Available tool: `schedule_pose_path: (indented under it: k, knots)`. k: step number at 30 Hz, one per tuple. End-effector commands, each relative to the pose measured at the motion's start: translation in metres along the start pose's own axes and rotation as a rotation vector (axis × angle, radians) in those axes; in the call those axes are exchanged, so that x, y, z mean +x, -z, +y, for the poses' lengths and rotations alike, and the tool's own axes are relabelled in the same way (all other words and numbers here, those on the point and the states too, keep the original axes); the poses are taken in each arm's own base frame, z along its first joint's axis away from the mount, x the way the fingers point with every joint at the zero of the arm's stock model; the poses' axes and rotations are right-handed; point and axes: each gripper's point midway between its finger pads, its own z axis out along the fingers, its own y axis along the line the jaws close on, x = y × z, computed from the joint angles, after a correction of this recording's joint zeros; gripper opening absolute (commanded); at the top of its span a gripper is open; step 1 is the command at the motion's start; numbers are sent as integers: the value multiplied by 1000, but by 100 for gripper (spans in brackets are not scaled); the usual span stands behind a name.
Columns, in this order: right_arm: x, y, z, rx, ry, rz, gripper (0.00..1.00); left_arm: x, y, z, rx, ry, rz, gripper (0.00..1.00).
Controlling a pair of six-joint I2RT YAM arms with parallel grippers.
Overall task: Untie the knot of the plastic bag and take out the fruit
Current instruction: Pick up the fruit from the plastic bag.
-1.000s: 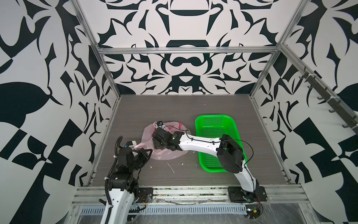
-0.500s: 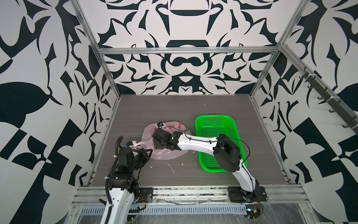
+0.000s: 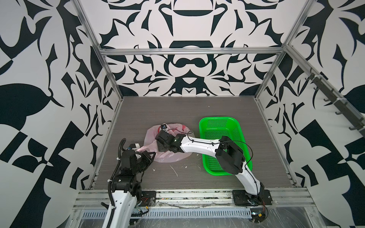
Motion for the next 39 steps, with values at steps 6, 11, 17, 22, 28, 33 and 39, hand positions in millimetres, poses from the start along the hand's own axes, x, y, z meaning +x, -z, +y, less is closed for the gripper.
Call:
schedule_pose_path:
  k: [6, 11, 17, 22, 28, 33, 39]
  knots:
    - [-12, 5, 9, -40, -22, -18, 42, 0, -2, 1, 4, 1, -1, 0]
    - [-15, 16, 9, -50, -16, -27, 32, -3, -3, -2, 14, -1, -9, 0]
    - [-18, 29, 15, -82, -2, -34, 25, -11, -4, -8, 16, -15, -27, 0]
    - [-21, 43, 21, -103, 12, -47, 22, -16, -7, -10, 13, -21, -36, 0]
    - [-24, 61, 28, -123, 25, -70, 19, -19, -9, -12, 14, -35, -36, 0]
    - [-27, 74, 34, -145, 35, -87, 17, -20, -8, -14, 15, -48, -40, 0]
    - [-33, 88, 38, -165, 48, -107, 16, -21, -8, -14, 12, -45, -46, 0]
